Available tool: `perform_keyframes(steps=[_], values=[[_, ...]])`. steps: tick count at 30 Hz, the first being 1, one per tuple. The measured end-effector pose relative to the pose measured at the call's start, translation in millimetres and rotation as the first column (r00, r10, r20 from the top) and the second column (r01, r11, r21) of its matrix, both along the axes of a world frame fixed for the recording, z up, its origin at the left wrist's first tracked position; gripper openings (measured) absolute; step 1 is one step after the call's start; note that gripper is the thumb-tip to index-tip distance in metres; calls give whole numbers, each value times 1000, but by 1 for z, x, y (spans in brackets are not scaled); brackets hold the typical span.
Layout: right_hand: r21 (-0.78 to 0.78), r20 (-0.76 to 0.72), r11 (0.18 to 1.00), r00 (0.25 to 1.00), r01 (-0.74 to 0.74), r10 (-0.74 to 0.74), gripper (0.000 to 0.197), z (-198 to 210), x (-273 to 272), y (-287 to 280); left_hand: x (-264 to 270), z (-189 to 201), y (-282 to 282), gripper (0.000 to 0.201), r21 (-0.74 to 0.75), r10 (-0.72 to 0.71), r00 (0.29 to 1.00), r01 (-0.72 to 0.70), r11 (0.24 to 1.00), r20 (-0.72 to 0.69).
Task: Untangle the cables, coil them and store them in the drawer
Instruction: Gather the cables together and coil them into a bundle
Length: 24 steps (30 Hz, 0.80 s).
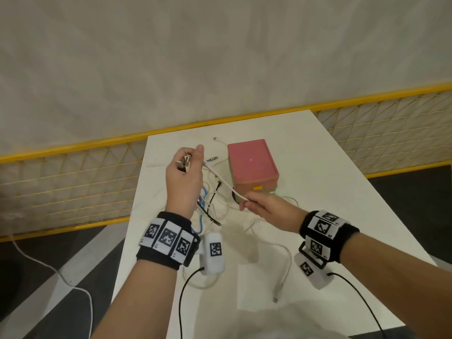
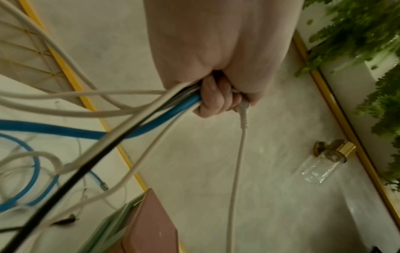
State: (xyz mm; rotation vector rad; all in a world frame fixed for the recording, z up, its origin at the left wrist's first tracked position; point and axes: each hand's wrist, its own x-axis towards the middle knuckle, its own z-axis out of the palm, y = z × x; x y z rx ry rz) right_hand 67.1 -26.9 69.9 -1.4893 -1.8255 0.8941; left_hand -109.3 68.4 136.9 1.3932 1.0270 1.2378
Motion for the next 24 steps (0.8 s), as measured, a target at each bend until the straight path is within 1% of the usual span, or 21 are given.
perform_keyframes(steps=[2, 4, 5, 6, 7, 8, 9, 10, 11, 13, 14, 15, 17, 18, 20, 21, 22, 23, 24], values=[[-62, 69, 995, 995, 74, -70, 21, 1, 16, 4, -2, 4, 1, 31, 24, -16, 999, 15, 1000, 30], [-102, 275, 976, 948, 193, -159, 28, 6, 34, 14, 0, 6, -2, 31, 46, -32, 999, 31, 998, 26], [-102, 370, 970, 914, 220, -168, 36, 10, 41, 18, 1, 6, -4, 31, 47, -35, 999, 34, 998, 22], [-81, 419, 980, 898, 182, -132, 53, 16, 44, 20, 4, 6, -6, 31, 44, -43, 999, 42, 998, 22], [-103, 365, 984, 926, 145, -98, 77, 24, 41, 20, 7, 6, -9, 31, 44, -59, 998, 58, 997, 15], [-140, 233, 985, 970, 101, -66, 99, 34, 35, 19, 11, 7, -12, 29, 50, -85, 996, 85, 995, 0], [-156, 102, 986, 994, 55, -39, 111, 46, 25, 20, 17, 7, -16, 27, 57, -122, 992, 123, 991, -22], [-148, -3, 989, 1000, 19, -20, 112, 56, 13, 19, 24, 7, -22, 24, 63, -166, 985, 168, 984, -39], [-130, -100, 991, 995, -10, -3, 100, 60, 3, 21, 31, 9, -28, 21, 58, -209, 977, 211, 976, -45], [-109, -266, 993, 964, -50, 20, 58, 65, -16, 22, 42, 15, -38, 20, 40, -283, 958, 285, 958, -45], [-126, -336, 991, 942, -39, -6, 48, 63, -20, 23, 44, 19, -41, 21, 43, -312, 949, 314, 949, -48], [-151, -388, 988, 921, -32, -30, 38, 63, -24, 23, 43, 21, -41, 22, 54, -335, 940, 338, 940, -61], [-192, -426, 981, 902, -21, -64, 9, 62, -28, 19, 37, 27, -35, 24, 99, -364, 922, 378, 921, -133], [-204, -423, 979, 901, 6, -93, 8, 64, -30, 17, 31, 31, -33, 22, 120, -377, 909, 400, 909, -178], [-197, -361, 975, 918, 99, -166, 31, 63, -33, 17, 20, 40, -26, 13, 148, -408, 889, 441, 885, -208], [-173, -333, 971, 918, 164, -215, 37, 64, -36, 17, 15, 45, -22, 12, 156, -432, 881, 462, 873, -191], [-150, -314, 965, 915, 216, -254, 40, 67, -38, 16, 11, 51, -20, 13, 154, -457, 872, 483, 862, -178], [-131, -306, 960, 911, 249, -278, 39, 66, -38, 17, 10, 54, -18, 14, 147, -475, 858, 504, 851, -196], [-117, -299, 957, 909, 266, -290, 37, 68, -39, 18, 11, 56, -17, 15, 156, -462, 847, 510, 846, -264]])
